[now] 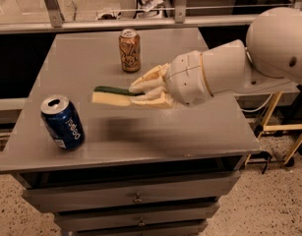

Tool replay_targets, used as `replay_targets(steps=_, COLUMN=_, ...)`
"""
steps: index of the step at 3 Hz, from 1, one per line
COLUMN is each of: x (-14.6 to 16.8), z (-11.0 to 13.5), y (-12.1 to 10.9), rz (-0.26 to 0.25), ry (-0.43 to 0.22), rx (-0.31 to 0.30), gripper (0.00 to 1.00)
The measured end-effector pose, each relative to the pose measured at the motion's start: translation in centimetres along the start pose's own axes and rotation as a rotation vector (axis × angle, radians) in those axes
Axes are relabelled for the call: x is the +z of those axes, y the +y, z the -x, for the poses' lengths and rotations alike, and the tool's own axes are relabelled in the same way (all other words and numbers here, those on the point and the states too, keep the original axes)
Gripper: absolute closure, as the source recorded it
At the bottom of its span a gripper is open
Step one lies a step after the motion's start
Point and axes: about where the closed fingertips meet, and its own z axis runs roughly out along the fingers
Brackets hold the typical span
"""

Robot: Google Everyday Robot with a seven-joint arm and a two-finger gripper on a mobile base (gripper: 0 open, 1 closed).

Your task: Move sponge near pepsi can

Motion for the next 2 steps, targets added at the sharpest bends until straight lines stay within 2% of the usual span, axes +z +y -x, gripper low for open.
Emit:
replay_targets(steps=1, x=0.77, z=-0.39, y=0.93, rz=0.026, ry=-0.009, rx=-0.033, gripper=1.0)
replay_targets(steps=2, x=1.58, z=-0.46, y=1.86, rz=0.068, ry=-0.006, rx=-0.068, gripper=0.82)
